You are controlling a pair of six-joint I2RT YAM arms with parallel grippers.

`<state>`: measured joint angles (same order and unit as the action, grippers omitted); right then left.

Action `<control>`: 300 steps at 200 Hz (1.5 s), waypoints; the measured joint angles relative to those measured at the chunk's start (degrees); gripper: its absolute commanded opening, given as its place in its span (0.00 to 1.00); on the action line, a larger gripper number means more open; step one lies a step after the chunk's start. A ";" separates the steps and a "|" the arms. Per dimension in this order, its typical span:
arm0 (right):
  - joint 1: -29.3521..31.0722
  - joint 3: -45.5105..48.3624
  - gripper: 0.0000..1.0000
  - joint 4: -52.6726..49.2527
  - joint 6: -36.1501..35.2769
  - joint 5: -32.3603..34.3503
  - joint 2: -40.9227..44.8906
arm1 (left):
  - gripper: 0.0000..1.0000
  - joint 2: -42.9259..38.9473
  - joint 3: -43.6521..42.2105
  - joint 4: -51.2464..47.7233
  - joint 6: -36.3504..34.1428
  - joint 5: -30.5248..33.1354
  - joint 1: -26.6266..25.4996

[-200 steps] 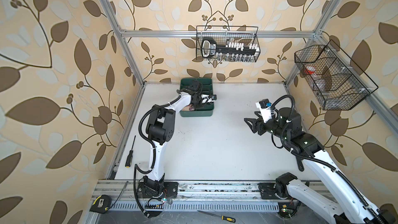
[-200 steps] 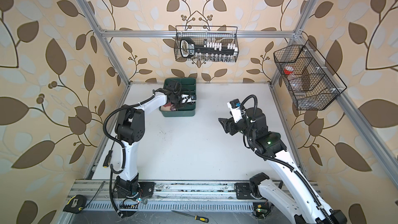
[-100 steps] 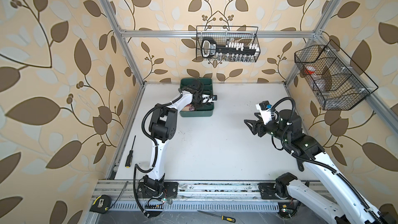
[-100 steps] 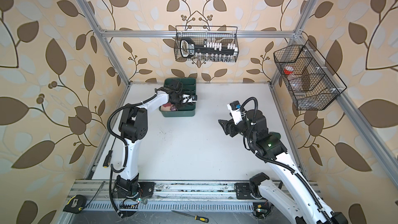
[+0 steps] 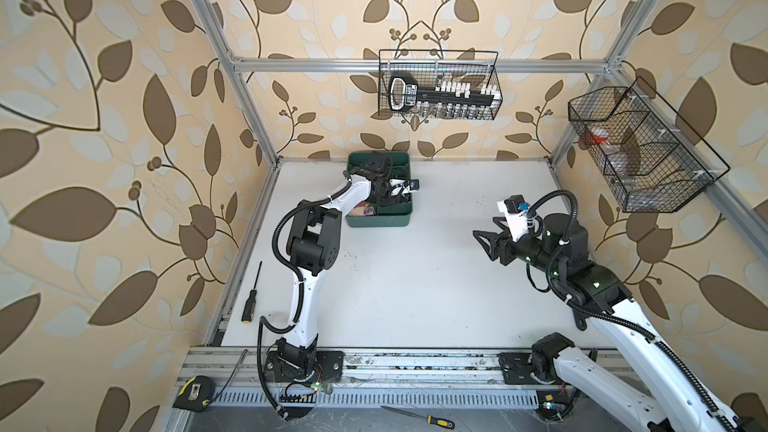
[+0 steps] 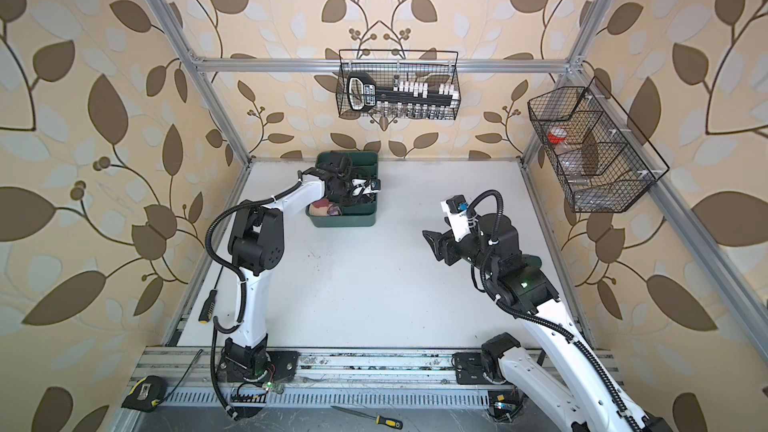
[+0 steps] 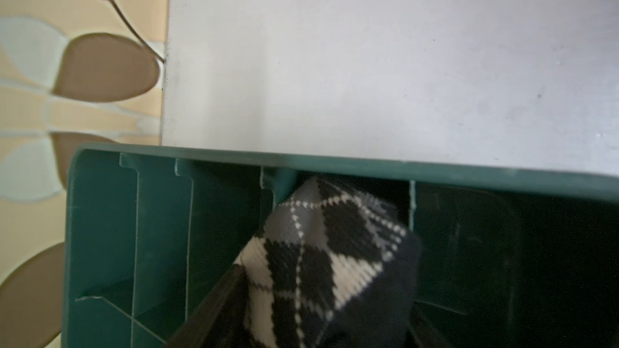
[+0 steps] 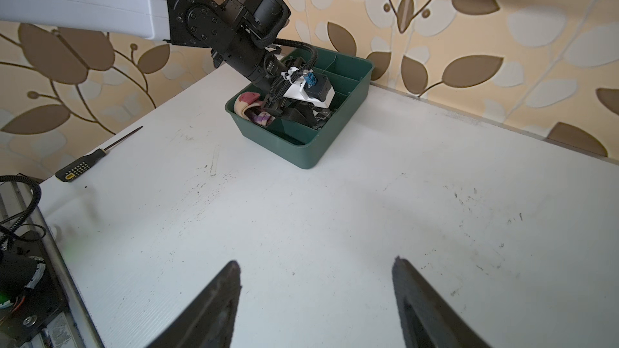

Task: Roll the socks
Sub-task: 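Lower the rolled sock into a tray compartment with the left gripper and release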

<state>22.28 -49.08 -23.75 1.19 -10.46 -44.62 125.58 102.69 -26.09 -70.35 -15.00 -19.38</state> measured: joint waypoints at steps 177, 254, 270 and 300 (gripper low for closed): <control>0.00 0.00 0.72 0.20 0.09 0.42 0.74 | 0.99 -11.65 -3.61 -13.81 -1.53 -1.31 -0.57; 0.00 0.00 0.72 0.87 0.11 0.39 2.99 | 0.99 -18.80 -8.28 -4.87 9.29 -2.27 -0.57; 0.00 0.02 0.72 0.87 0.11 0.39 3.72 | 0.99 -19.80 -11.08 0.02 11.23 -0.68 -0.57; 0.02 0.61 0.72 0.98 0.15 0.39 4.61 | 0.99 -18.32 -13.38 4.55 12.50 2.93 -0.96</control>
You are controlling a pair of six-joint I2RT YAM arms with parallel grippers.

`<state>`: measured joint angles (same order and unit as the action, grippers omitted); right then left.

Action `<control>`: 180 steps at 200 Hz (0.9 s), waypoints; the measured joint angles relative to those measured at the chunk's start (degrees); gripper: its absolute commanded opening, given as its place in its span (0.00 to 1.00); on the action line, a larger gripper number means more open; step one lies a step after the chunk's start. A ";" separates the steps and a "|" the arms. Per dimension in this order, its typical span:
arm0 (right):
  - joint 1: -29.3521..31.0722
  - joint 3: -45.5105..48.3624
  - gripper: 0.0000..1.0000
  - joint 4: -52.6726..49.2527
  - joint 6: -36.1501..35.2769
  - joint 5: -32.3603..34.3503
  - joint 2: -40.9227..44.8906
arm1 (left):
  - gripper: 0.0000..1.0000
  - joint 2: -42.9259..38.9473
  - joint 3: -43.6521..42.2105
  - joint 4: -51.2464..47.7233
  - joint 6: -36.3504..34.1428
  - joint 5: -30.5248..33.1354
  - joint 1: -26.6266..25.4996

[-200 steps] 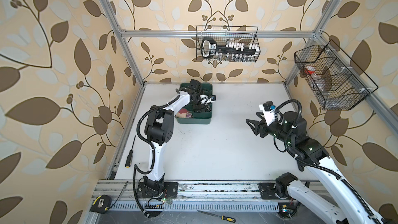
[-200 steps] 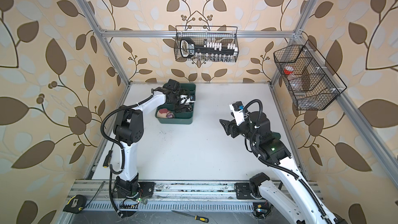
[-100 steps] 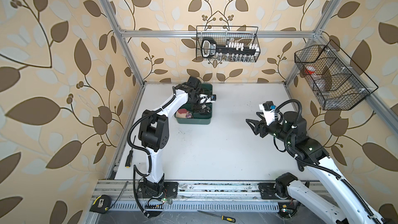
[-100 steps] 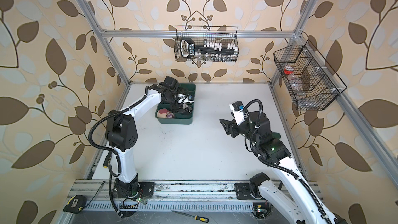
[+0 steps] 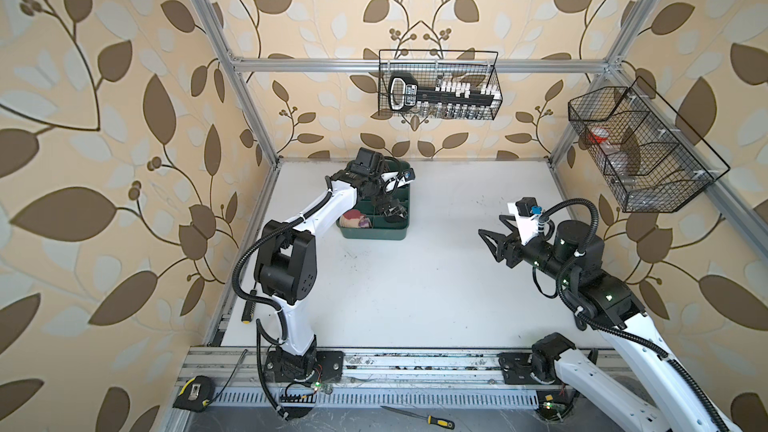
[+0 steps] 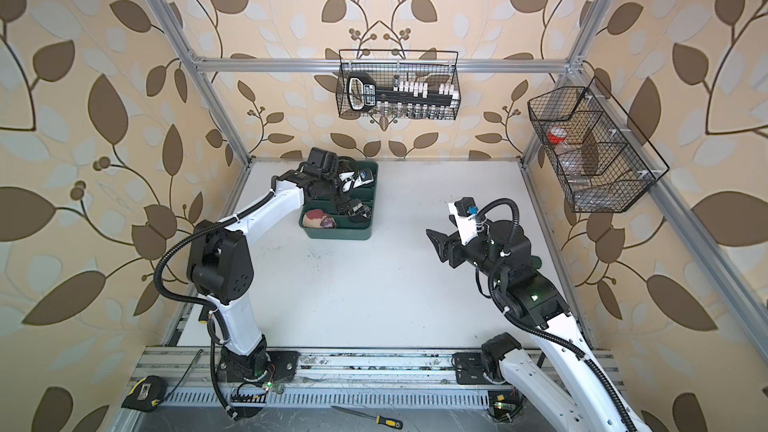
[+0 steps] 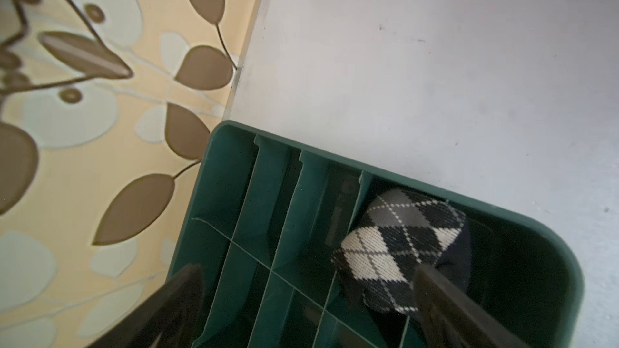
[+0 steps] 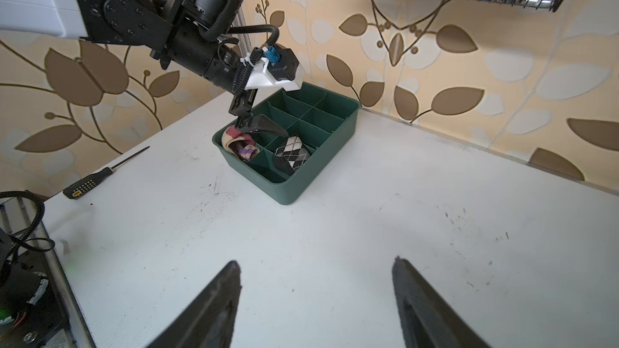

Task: Roll the socks
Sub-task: 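Lower the rolled sock into a tray compartment with the left gripper and release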

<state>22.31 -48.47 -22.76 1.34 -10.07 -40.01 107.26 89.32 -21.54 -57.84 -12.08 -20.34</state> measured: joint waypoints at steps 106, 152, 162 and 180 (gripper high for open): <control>0.04 0.11 0.72 1.03 0.85 -0.02 -1.81 | 0.99 9.60 2.10 -0.79 -0.61 3.80 -0.07; 0.09 0.44 0.72 1.49 1.03 -0.02 -1.86 | 0.99 10.78 2.75 0.22 -1.25 6.49 -0.74; 0.09 0.57 0.72 1.62 1.03 -0.04 -1.97 | 0.99 10.97 2.75 0.76 -1.88 7.17 -0.92; 0.09 0.92 0.72 1.92 1.11 -0.07 -2.32 | 0.99 11.45 2.73 2.01 -3.08 8.76 -1.46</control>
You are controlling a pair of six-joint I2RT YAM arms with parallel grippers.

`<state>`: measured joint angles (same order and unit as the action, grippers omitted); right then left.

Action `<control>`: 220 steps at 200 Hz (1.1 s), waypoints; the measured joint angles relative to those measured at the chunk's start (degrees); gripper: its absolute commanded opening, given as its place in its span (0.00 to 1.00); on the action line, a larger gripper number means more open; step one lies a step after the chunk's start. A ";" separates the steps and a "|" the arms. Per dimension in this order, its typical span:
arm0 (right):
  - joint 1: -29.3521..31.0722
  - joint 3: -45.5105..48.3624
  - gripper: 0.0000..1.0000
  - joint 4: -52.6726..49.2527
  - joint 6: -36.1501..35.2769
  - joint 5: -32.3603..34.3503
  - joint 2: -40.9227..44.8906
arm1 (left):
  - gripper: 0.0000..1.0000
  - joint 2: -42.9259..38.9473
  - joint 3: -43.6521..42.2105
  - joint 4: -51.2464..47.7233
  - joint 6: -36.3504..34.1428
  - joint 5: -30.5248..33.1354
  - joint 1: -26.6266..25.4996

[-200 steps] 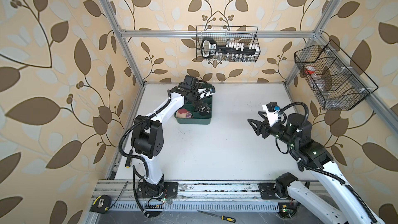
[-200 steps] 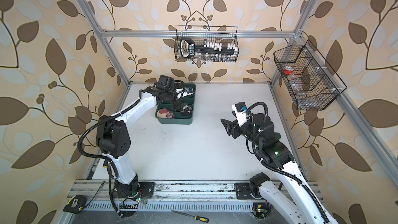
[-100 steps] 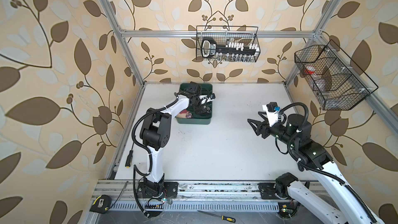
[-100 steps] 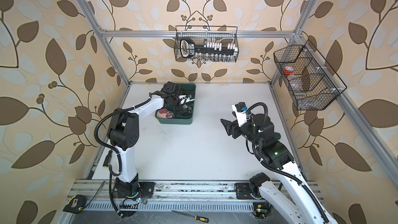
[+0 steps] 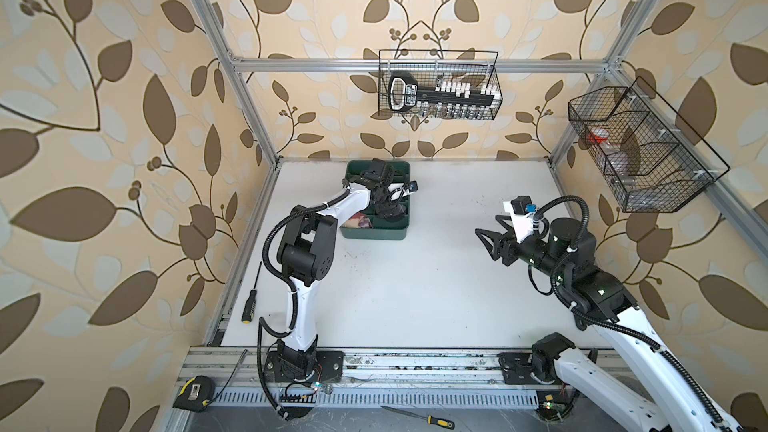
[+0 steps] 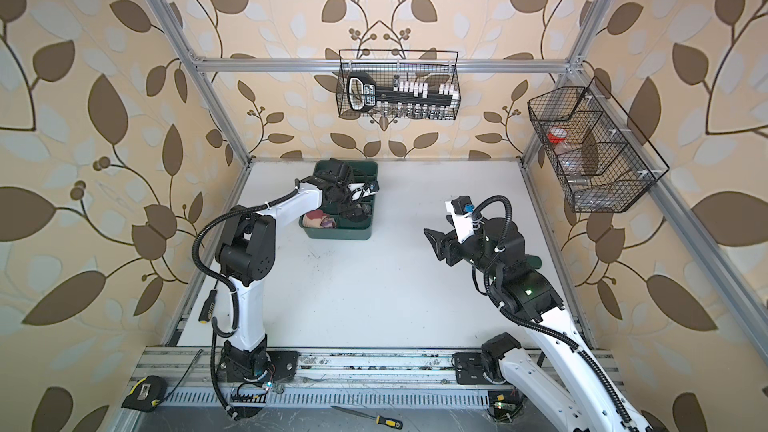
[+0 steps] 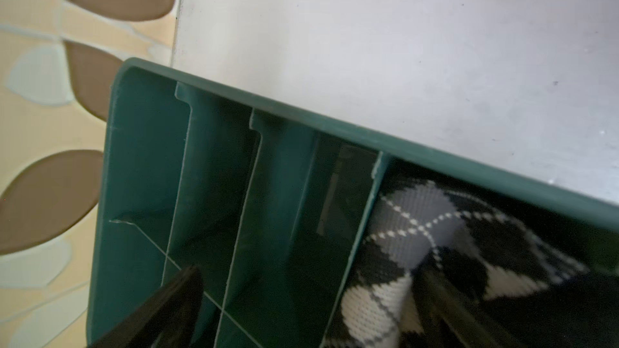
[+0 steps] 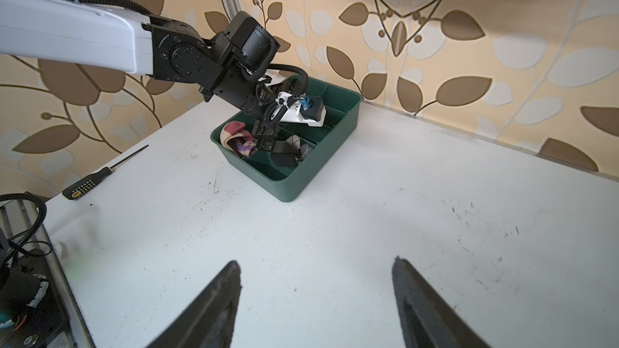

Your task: Roll the socks

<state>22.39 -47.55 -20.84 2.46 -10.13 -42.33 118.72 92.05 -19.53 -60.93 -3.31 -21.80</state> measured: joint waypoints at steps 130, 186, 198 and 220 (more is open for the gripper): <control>0.83 2.23 0.72 0.52 1.84 -0.37 1.31 | 0.99 0.26 -1.60 4.42 -0.68 3.41 -0.79; 1.51 2.23 0.72 0.26 2.29 -0.15 3.72 | 0.99 -0.02 0.74 0.87 2.16 2.25 -0.74; 1.51 2.23 0.72 0.17 2.45 -0.11 3.96 | 0.99 -0.52 0.98 0.33 2.62 2.19 -0.74; 1.51 2.23 0.72 0.02 2.47 0.02 4.07 | 0.99 -2.21 0.98 -0.39 2.93 1.79 -0.74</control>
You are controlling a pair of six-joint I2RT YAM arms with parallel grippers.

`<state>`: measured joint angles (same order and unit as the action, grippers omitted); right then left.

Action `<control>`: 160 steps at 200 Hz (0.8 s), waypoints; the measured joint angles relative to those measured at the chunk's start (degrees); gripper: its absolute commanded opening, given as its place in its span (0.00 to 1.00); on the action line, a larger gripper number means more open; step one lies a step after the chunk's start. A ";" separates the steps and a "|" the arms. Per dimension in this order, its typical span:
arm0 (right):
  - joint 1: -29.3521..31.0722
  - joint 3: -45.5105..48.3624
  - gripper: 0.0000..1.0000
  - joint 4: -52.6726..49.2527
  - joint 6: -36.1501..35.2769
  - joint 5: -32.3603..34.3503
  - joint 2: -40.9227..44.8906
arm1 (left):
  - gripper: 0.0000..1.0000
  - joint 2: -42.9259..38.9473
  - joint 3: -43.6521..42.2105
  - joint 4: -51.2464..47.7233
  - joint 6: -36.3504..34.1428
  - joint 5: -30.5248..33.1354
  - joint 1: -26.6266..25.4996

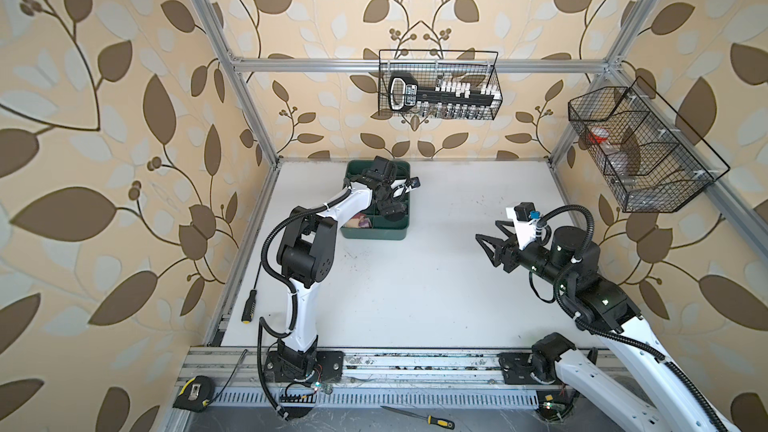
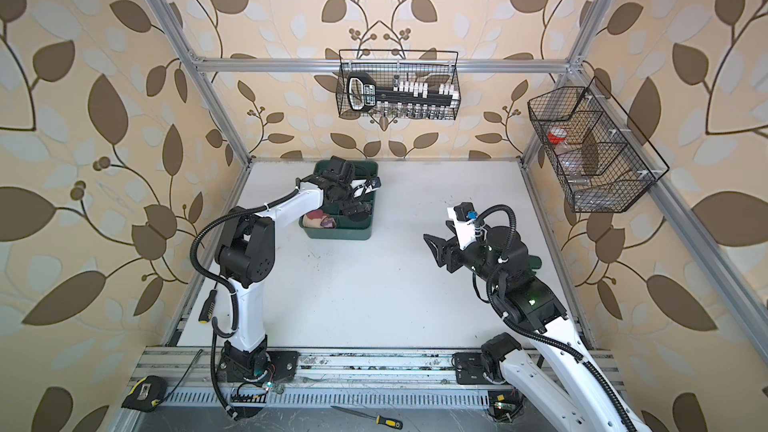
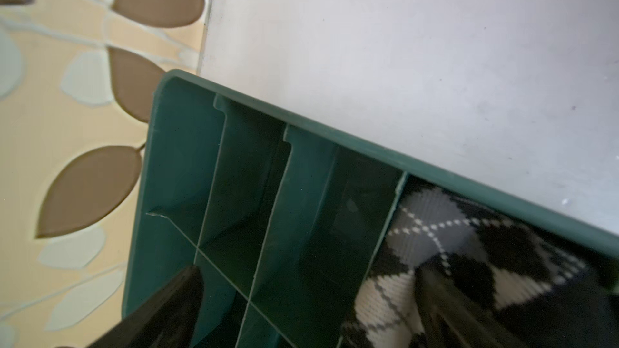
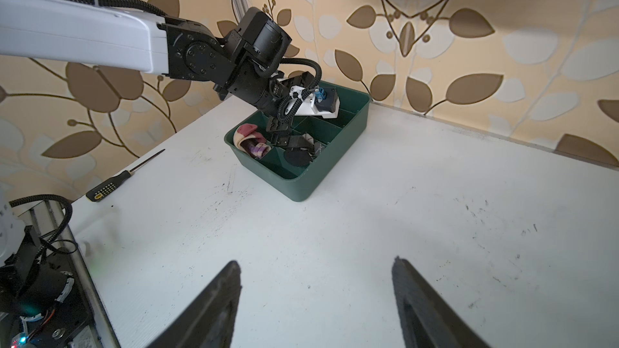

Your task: Roll the socks

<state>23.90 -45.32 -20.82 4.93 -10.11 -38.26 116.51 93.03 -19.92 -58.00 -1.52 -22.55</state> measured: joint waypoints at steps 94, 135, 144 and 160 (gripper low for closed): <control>-0.63 1.07 0.72 2.36 0.50 4.37 -0.13 | 0.99 -12.94 -2.12 5.60 18.51 -4.70 4.70; -7.98 11.82 0.71 16.22 4.26 17.00 -1.64 | 0.99 -34.88 -20.04 19.08 47.60 0.94 19.43; -9.64 15.50 0.71 19.41 4.74 20.68 -1.95 | 0.99 -40.30 -25.51 20.92 51.93 3.89 23.06; -11.50 22.67 0.71 25.31 4.35 28.41 -1.99 | 0.99 -49.05 -35.10 22.60 56.92 10.60 26.95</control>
<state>12.40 -22.65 4.49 9.28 18.31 -40.25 67.46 57.93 2.68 -1.08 9.08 4.40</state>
